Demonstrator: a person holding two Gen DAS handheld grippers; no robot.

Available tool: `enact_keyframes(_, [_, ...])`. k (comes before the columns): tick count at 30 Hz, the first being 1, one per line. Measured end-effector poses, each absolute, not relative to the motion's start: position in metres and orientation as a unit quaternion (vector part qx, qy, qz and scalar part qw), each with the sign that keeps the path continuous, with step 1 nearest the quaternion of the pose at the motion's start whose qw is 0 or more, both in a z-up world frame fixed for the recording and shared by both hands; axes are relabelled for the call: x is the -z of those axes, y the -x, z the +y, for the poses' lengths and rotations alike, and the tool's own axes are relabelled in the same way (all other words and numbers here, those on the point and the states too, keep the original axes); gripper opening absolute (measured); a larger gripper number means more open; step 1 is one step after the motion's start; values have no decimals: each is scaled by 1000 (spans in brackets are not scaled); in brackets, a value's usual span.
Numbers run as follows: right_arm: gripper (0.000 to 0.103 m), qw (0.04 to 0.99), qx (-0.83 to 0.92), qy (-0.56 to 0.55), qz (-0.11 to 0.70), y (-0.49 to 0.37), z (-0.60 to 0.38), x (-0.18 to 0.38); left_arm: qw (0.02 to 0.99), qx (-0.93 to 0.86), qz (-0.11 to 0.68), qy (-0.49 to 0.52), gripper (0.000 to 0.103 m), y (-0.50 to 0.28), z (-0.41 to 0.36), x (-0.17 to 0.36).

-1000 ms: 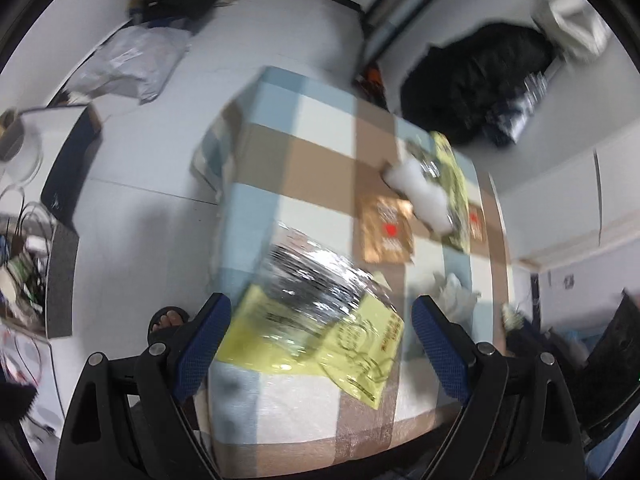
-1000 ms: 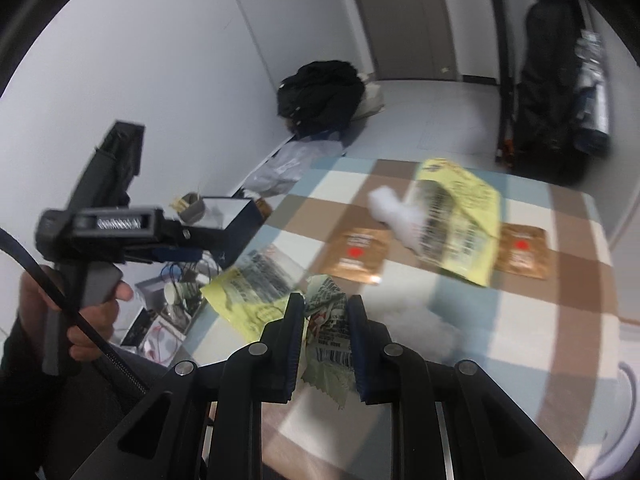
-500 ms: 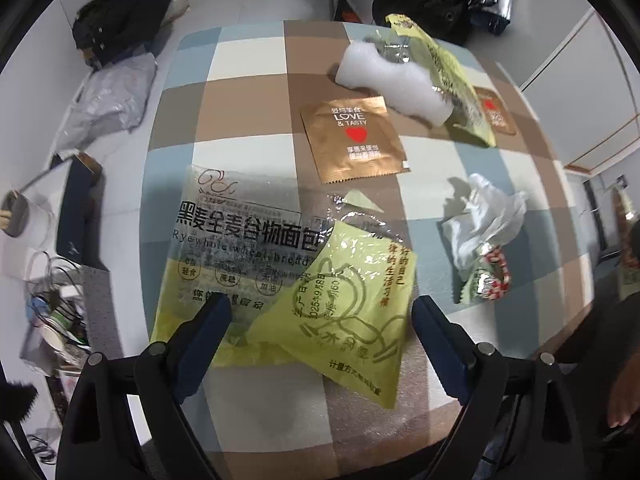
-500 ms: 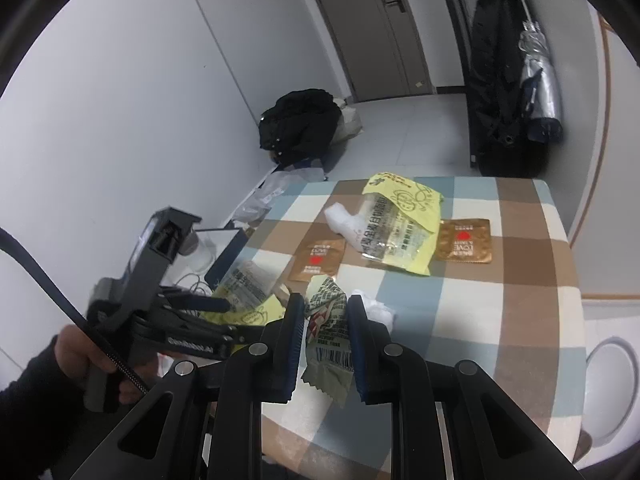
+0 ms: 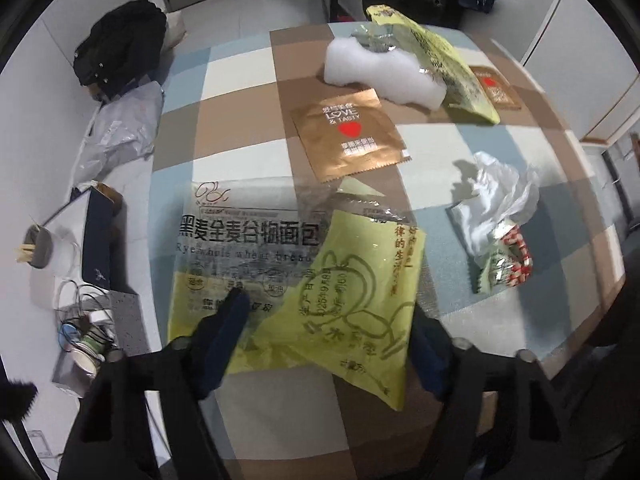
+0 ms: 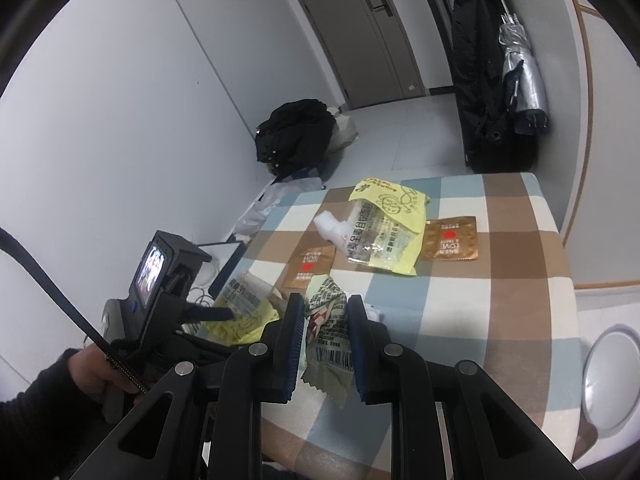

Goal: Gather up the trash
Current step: 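Close the left gripper on the yellow bread bag while the right holds the wrapper, then carry the bread bag and snack wrapper over the white bin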

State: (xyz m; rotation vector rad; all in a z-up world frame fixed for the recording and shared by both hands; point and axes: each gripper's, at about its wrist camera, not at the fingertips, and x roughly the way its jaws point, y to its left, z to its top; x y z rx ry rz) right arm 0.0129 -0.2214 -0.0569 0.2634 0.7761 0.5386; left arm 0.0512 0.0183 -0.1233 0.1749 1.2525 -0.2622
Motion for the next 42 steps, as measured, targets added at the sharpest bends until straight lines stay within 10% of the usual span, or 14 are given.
enact_keyframes(4, [21, 883, -262, -127, 368, -11, -221, 54, 797, 145, 583, -63, 21, -52, 13, 120])
enact_keyframes(8, [21, 884, -264, -126, 363, -9, -222, 52, 796, 152, 583, -62, 8, -52, 7, 119])
enact_keyframes(42, [21, 929, -220, -153, 256, 13, -332, -52, 852, 279, 442, 19, 5, -29, -77, -25])
